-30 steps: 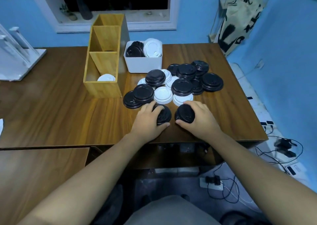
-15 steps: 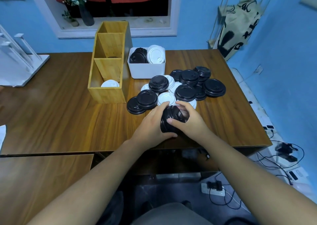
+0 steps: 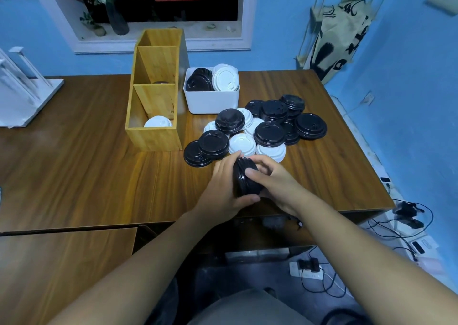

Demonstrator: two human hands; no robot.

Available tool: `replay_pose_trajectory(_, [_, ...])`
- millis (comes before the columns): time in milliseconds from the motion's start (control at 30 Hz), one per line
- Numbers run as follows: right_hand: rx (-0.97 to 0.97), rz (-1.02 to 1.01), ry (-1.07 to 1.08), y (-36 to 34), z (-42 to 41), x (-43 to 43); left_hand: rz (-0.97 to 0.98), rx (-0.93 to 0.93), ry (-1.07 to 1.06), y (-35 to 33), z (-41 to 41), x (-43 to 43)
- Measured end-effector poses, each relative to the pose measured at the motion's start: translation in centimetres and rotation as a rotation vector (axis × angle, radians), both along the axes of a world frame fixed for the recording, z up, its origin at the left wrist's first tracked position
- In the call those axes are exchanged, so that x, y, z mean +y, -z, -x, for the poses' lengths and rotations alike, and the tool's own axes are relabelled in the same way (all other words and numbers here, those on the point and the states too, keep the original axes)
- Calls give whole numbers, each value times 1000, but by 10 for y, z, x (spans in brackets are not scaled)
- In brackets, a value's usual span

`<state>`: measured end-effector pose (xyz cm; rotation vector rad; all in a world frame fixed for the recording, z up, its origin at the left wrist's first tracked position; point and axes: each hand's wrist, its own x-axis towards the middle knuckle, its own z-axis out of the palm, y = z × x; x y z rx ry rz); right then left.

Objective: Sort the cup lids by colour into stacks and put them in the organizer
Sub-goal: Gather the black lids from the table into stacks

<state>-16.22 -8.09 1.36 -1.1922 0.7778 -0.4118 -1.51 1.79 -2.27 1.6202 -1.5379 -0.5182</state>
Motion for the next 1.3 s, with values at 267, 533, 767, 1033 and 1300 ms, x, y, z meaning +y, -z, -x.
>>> replay_pose_trajectory(267, [-45, -94, -54, 0, -3, 6, 100, -40, -40, 7, 7, -3])
replay_pose_trajectory(533, [134, 211, -138, -8, -14, 6, -4, 55, 5, 10, -8, 9])
replay_pose_trajectory(767, [435, 906, -161, -1, -23, -7, -85, -195, -263, -4, -68, 16])
replay_pose_trajectory(1033, [673, 1463, -382, 34, -22, -2, -184, -507, -379, 14, -99, 2])
replay_pose_trajectory(1300, [594, 1350, -277, 8, -62, -23, -157, -453, -407, 21, -98, -1])
